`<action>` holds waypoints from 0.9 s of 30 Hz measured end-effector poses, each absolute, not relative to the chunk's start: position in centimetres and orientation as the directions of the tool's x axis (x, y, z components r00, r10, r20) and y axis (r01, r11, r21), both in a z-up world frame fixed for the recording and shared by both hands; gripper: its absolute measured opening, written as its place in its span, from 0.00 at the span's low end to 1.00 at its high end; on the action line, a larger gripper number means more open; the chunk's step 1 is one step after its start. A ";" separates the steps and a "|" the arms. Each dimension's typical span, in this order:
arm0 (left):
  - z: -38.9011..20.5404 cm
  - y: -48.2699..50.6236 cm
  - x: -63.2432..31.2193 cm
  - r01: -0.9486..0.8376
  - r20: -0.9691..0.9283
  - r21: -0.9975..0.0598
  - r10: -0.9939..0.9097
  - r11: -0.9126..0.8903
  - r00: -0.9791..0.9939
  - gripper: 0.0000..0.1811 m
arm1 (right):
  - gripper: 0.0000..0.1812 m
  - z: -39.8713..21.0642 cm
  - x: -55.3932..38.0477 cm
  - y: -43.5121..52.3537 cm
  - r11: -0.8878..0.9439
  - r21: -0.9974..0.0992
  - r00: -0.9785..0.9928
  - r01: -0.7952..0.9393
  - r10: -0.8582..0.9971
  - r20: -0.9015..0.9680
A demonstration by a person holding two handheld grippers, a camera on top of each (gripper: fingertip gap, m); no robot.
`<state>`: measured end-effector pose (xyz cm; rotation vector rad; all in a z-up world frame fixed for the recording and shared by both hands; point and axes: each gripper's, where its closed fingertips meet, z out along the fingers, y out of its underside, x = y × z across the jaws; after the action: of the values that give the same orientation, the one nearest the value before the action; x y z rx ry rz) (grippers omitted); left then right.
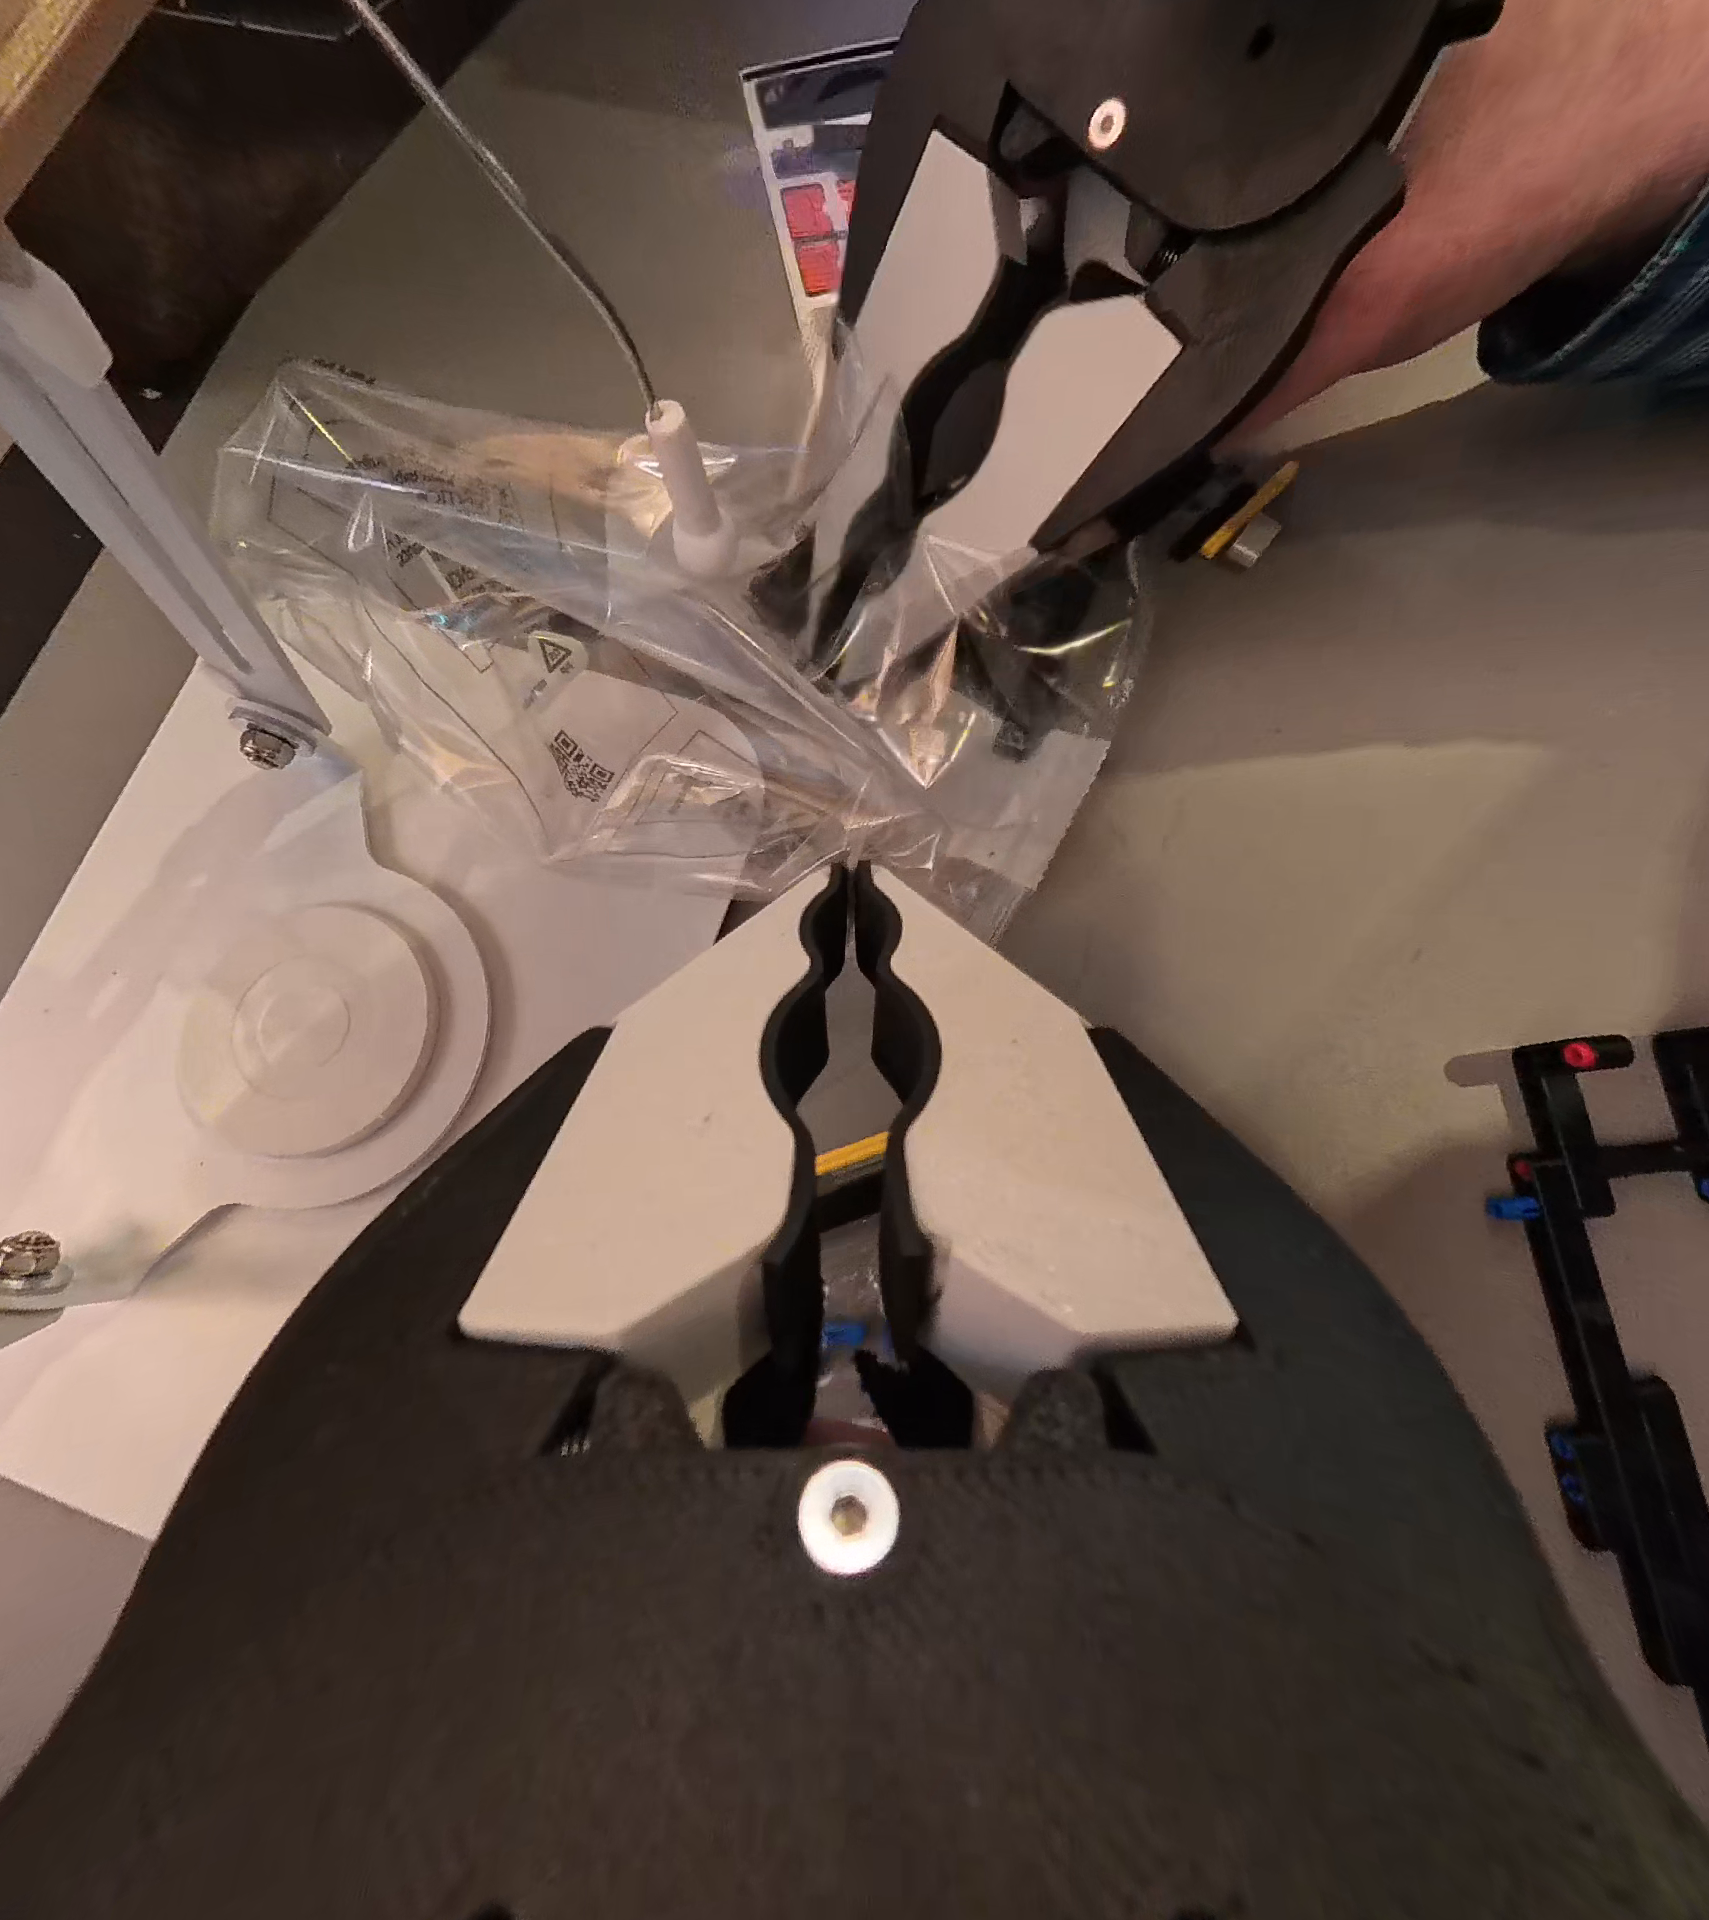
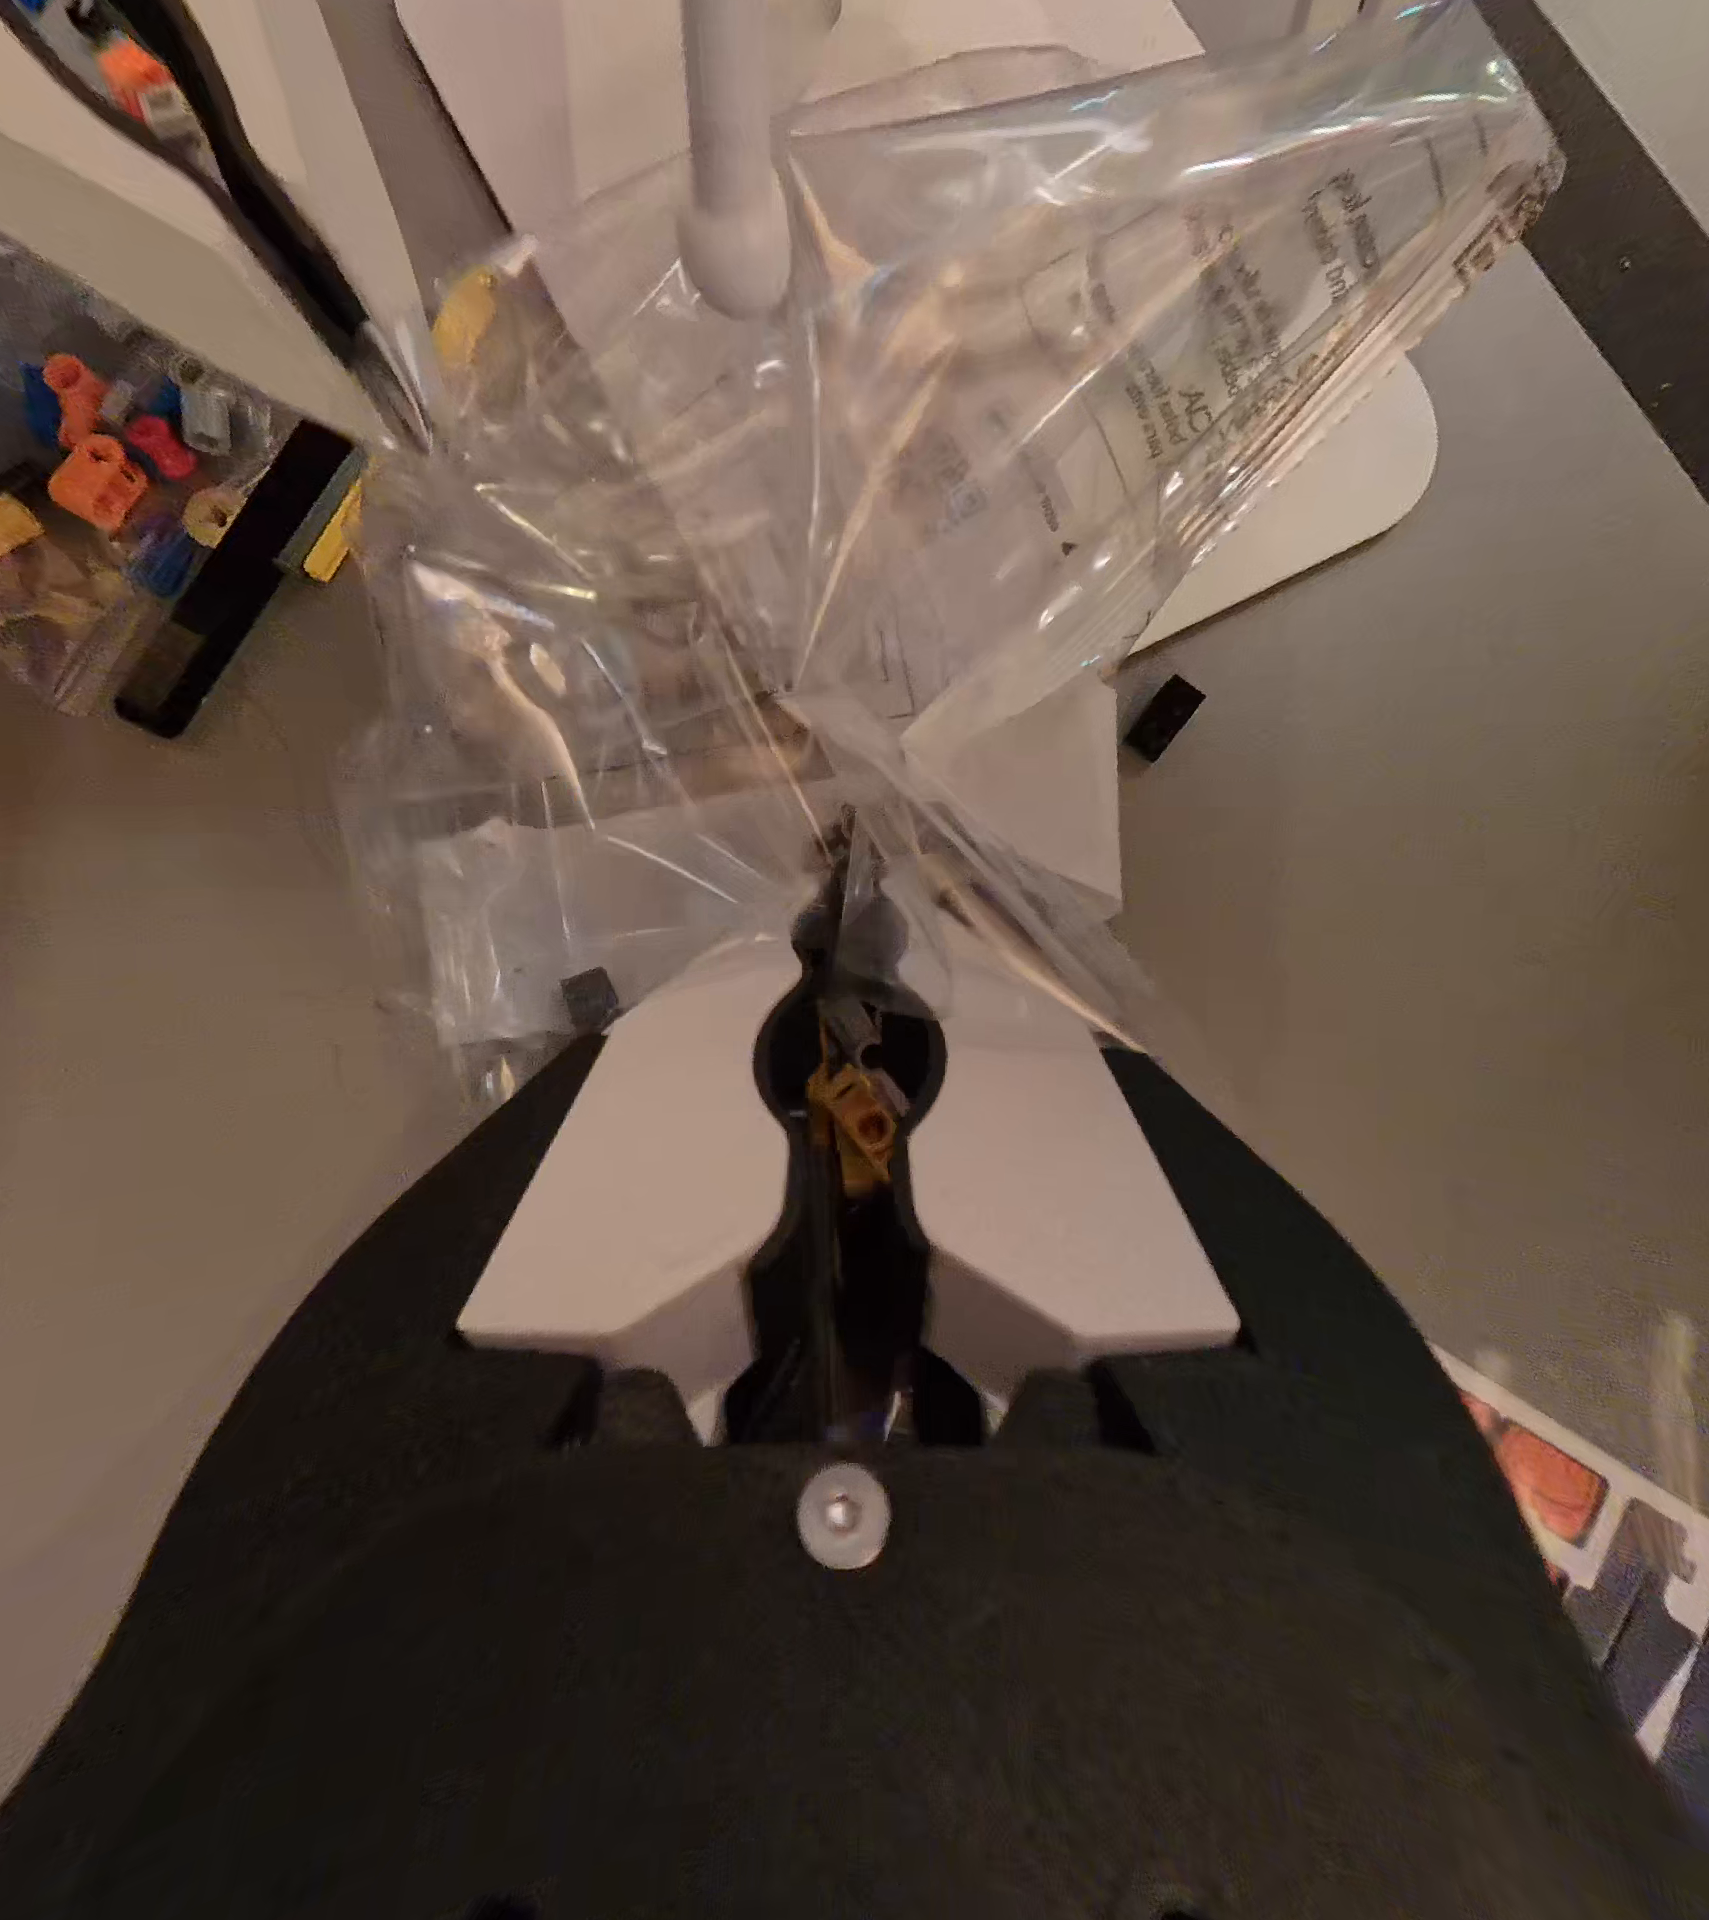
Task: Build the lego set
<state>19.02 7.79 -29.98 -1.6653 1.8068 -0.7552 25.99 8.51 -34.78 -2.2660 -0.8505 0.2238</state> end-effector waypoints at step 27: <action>-31.2 6.9 19.6 -0.684 0.031 -0.727 -0.994 0.051 -0.107 0.00 | 0.02 -35.3 23.6 9.4 -0.548 -0.666 0.739 0.506 0.674 0.007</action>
<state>19.60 6.92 -31.24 -1.6789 1.8441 -0.8266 23.59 9.45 -35.27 -2.2738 -0.8847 0.3286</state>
